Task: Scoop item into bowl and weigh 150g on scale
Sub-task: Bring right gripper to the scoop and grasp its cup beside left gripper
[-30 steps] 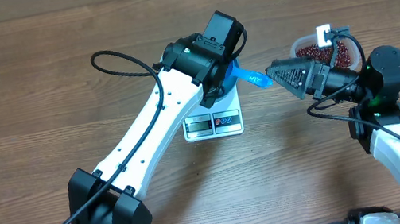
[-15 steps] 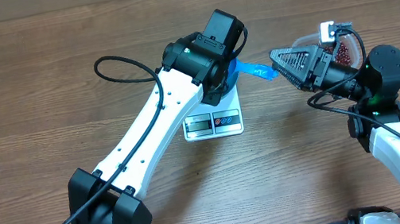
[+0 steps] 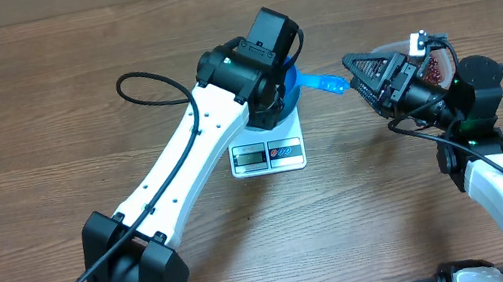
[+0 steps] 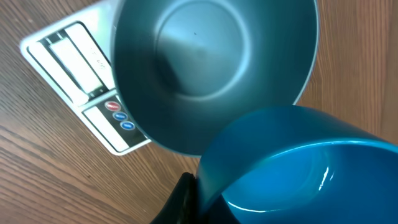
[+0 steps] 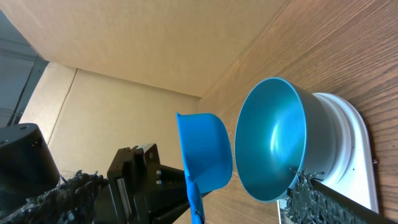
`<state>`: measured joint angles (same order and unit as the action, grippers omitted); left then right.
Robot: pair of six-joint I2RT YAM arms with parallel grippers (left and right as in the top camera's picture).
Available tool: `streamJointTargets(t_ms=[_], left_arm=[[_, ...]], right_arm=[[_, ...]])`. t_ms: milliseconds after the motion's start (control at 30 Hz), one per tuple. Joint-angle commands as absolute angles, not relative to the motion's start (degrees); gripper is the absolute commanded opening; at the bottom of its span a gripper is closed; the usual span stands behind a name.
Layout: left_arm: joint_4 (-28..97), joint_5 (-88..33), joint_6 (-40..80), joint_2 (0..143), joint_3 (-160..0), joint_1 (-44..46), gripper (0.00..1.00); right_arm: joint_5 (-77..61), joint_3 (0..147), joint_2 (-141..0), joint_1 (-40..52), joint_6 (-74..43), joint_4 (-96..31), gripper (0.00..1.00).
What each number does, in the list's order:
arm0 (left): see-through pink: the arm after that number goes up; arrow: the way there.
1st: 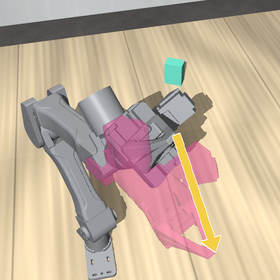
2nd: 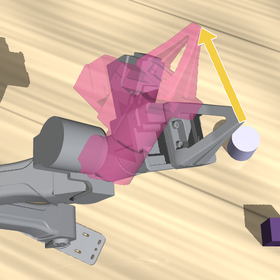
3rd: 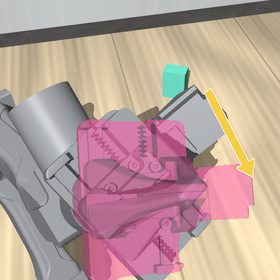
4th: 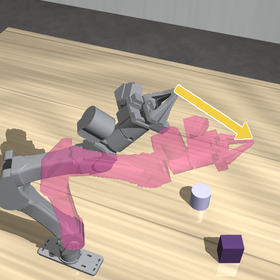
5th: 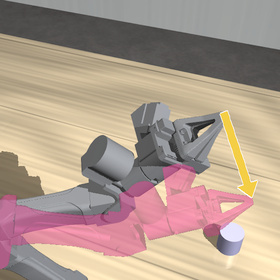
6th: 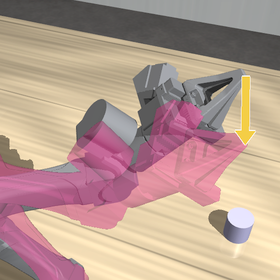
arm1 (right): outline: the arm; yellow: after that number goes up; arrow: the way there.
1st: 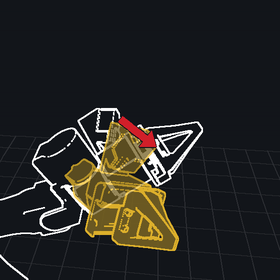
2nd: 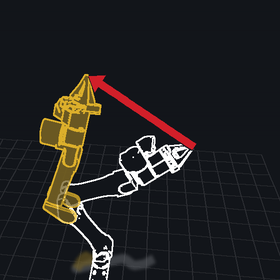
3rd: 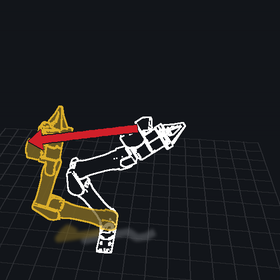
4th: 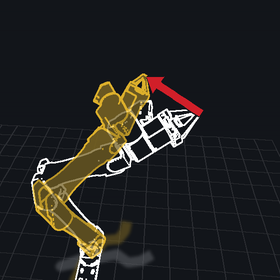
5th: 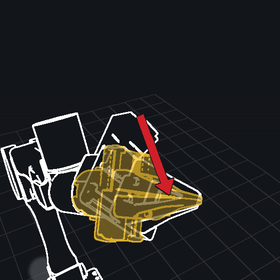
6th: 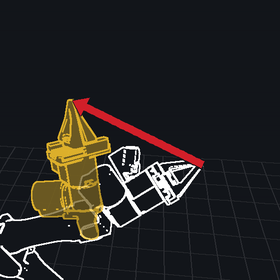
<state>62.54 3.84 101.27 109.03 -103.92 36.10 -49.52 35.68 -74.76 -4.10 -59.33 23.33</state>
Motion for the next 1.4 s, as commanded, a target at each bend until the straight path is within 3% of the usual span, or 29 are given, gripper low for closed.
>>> streamJointTargets(t_ms=[0, 433, 700, 1033, 1200, 1367], left_arm=[[61.4, 3.4, 102.0, 109.1, -104.7, 37.2, 0.04], [58.2, 3.6, 102.1, 109.1, -104.7, 39.2, 0.04], [57.7, 3.6, 102.5, 109.4, -104.7, 39.6, 0.04], [56.8, 3.4, 102.7, 109.4, -104.7, 40.3, 0.04], [56.7, 3.4, 104.0, 109.4, -104.7, 41.1, 0.04], [56.7, 3.6, 104.4, 109.4, -104.7, 41.6, 0.04]], right_arm=[[-48.9, 36.6, -74.7, -4.1, -58.5, 23.4, 1.0], [-45.0, 36.6, -74.7, -0.3, -58.5, 23.9, 1.0], [-44.4, 36.6, -74.7, 0.0, -58.5, 23.9, 0.63], [-44.4, 36.6, -74.7, 0.0, -58.5, 23.9, 0.63], [-44.4, 36.6, -74.7, 0.0, -58.5, 23.9, 0.49], [-44.4, 36.6, -74.7, 0.0, -58.5, 23.9, 0.49]])
